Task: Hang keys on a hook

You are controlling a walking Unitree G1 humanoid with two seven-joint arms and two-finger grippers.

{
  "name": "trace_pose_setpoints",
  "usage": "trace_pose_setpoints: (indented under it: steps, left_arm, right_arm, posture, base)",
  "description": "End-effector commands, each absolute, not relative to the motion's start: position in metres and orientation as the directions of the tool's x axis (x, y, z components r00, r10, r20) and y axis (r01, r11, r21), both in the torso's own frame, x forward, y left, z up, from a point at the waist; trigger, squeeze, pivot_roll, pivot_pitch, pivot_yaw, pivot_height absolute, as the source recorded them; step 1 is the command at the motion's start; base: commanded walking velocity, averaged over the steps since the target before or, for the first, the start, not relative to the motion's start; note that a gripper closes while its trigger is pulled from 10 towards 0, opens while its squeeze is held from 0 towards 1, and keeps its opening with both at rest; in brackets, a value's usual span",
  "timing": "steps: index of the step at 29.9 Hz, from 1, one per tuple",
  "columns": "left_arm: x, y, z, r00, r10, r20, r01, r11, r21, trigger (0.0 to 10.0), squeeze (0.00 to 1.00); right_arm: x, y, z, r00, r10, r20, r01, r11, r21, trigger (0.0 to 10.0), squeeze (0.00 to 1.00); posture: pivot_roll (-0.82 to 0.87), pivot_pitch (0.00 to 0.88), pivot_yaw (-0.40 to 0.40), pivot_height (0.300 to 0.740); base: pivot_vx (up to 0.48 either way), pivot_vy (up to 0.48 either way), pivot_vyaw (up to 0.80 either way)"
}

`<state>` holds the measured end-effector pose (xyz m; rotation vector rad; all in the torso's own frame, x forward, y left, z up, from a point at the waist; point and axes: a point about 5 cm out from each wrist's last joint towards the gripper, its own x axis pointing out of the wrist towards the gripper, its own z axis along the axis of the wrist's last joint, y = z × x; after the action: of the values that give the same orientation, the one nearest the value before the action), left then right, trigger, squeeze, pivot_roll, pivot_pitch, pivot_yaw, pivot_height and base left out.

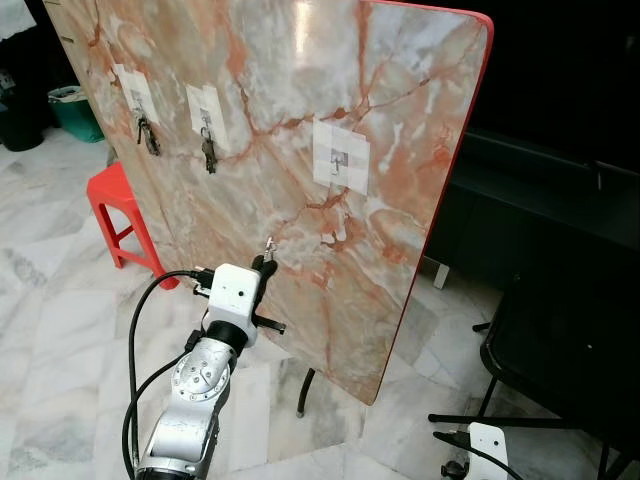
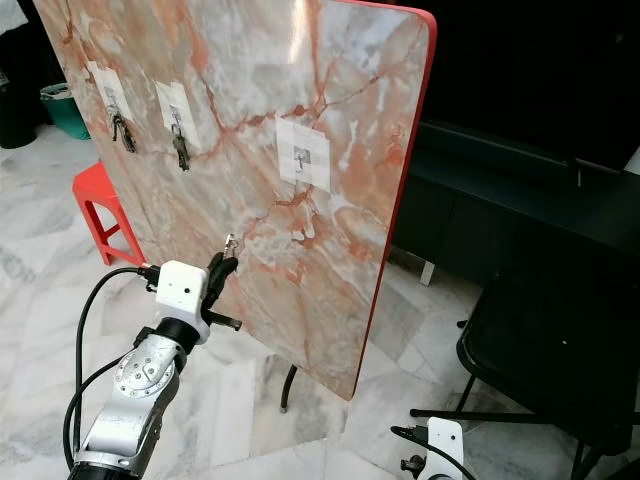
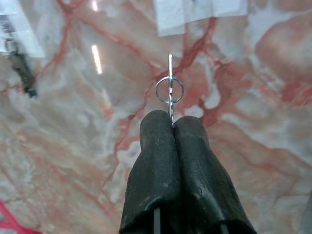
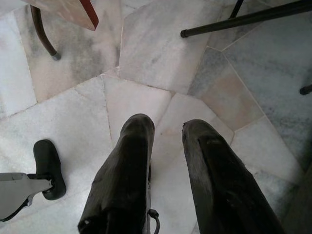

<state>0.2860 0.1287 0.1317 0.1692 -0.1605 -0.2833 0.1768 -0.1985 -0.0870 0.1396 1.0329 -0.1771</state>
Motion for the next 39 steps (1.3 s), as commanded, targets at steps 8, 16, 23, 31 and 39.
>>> trace_pose_setpoints:
  steps: [8,16,23,31,39]
  left_arm:
    - [0.2879,0.1265,0.1389,0.955,-0.255,0.152,0.230,0.959,0.163,10.0,0.00]
    - [0.2874,0.1300,0.1408,0.954,-0.256,0.158,0.230,0.960,0.162,10.0,0.00]
    - [0.2876,0.1319,0.1390,0.953,-0.264,0.146,0.237,0.955,0.178,10.0,0.00]
    - [0.2866,0.1303,0.1393,0.948,-0.281,0.148,0.255,0.951,0.173,10.0,0.00]
    - [0.2848,0.1228,0.1400,0.931,-0.331,0.152,0.307,0.938,0.163,10.0,0.00]
  right_arm:
    - [0.1768,-0.1973,-0.0871,0.503,-0.084,-0.860,0.216,0.976,0.032,10.0,0.00]
    - [0.1771,-0.1970,-0.0870,0.506,-0.080,-0.859,0.214,0.976,0.035,10.0,0.00]
    - [0.1768,-0.1969,-0.0872,0.504,-0.079,-0.860,0.209,0.977,0.033,10.0,0.00]
    - [0.1761,-0.1971,-0.0875,0.502,-0.080,-0.861,0.210,0.977,0.031,10.0,0.00]
    - [0.1755,-0.1972,-0.0877,0.502,-0.081,-0.861,0.206,0.978,0.029,10.0,0.00]
  posture:
    - [0.02,0.000,-0.021,0.740]
    - [0.03,0.000,-0.019,0.740]
    - [0.03,0.000,-0.021,0.740]
    - [0.02,0.000,-0.018,0.740]
    - [0.03,0.000,-0.017,0.740]
  base:
    - [0.000,0.000,0.00]
    - [0.063,0.000,0.00]
    - [0.267,0.000,0.00]
    - [0.306,0.000,0.00]
    - [0.234,0.000,0.00]
